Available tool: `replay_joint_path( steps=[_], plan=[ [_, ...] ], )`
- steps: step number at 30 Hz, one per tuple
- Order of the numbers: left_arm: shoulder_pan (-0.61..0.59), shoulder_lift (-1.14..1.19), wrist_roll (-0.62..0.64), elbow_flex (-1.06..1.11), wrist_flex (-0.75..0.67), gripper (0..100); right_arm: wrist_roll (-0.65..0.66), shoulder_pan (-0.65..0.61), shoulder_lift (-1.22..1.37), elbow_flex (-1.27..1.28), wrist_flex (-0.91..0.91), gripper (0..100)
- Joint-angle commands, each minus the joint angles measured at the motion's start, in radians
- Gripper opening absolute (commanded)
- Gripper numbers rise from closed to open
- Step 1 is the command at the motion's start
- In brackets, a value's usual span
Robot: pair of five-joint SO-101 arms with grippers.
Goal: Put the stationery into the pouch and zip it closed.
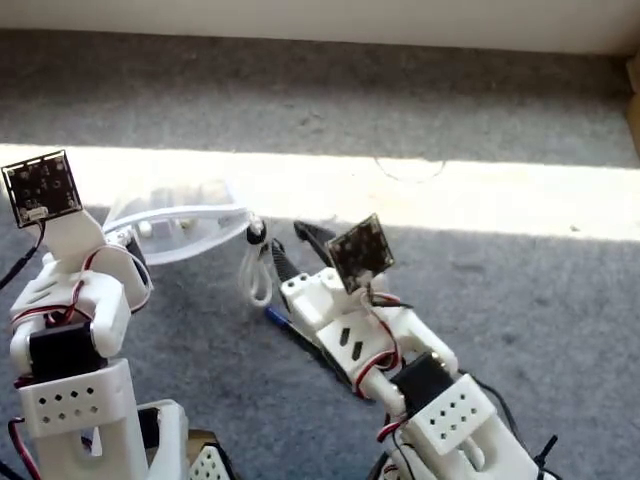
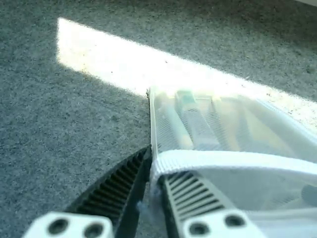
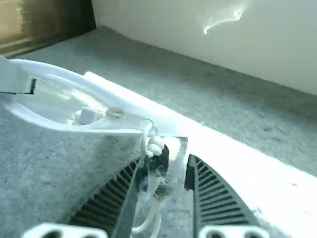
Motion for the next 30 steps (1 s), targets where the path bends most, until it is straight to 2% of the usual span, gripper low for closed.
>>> replay_joint_path(
  steps=[1, 7, 12, 16, 23, 30],
  plan=[
    [0.008, -0.015, -0.005, -0.013, -0.025, 1, -0.011, 0.018, -0.031, -0.165, 0.223, 12.4],
    [-0.030, -0.018, 0.000, -0.015, -0.025, 1, -0.006, 0.016, -0.027, -0.255, 0.351, 12.7],
    [-0.068, -0.018, 0.040, -0.016, -0.025, 1, -0.006, 0.013, 0.076, -0.255, 0.352, 12.7],
    [-0.119, -0.019, 0.058, -0.021, -0.025, 1, -0.006, -0.036, 0.199, -0.262, 0.352, 12.7],
    [-0.127, -0.019, 0.058, -0.021, -0.025, 1, 0.011, -0.122, 0.349, -0.259, 0.354, 12.7],
    [-0.147, -0.019, 0.077, -0.022, -0.025, 1, 0.049, -0.147, 0.504, -0.265, 0.354, 12.7]
  ],
)
